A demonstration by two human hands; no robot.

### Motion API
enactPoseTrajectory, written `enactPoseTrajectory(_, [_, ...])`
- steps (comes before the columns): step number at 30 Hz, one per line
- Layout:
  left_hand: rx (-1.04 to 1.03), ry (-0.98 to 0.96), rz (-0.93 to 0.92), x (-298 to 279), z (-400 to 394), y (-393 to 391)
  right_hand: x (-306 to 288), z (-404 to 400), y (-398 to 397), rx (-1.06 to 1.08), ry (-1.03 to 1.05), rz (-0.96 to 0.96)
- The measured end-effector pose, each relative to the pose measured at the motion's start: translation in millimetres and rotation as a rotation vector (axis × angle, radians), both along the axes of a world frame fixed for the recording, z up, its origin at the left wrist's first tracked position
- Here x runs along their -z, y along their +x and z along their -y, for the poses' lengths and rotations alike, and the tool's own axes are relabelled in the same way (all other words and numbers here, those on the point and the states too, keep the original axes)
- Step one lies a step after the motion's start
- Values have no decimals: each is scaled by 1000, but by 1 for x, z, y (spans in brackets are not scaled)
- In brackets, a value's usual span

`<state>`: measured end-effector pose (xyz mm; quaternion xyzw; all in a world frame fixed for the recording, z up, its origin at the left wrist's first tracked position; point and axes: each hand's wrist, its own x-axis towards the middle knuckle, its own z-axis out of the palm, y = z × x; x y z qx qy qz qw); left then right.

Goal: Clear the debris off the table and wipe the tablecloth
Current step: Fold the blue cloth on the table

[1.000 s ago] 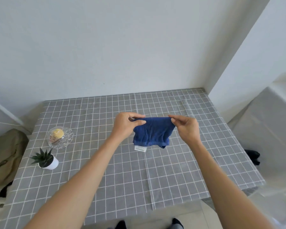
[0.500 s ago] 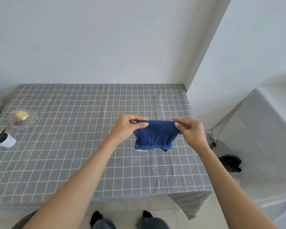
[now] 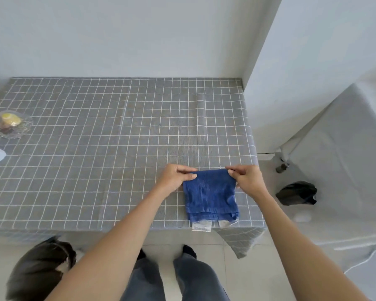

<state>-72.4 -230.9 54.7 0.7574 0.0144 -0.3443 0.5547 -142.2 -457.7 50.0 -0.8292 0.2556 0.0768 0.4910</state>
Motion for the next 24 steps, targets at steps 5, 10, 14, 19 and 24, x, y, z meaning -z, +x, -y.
enactPoseTrajectory(5, [7, 49, 121, 11, 6, 18, 12, 0, 19, 76, -3, 44])
enactPoseTrajectory(10, [-58, 127, 251, 19, 15, 34, 19, 1, 35, 131, -7, 95])
enactPoseTrajectory(14, [-63, 332, 511, 31, 20, 25, 32, -7, 31, 174, -237, 167])
enactPoseTrajectory(19, [95, 456, 822, 54, 31, -19, 49, -46, 11, 80, -455, 358])
enactPoseTrajectory(24, [293, 704, 779, 72, 41, -39, 65, -65, 2, -167, -550, 203])
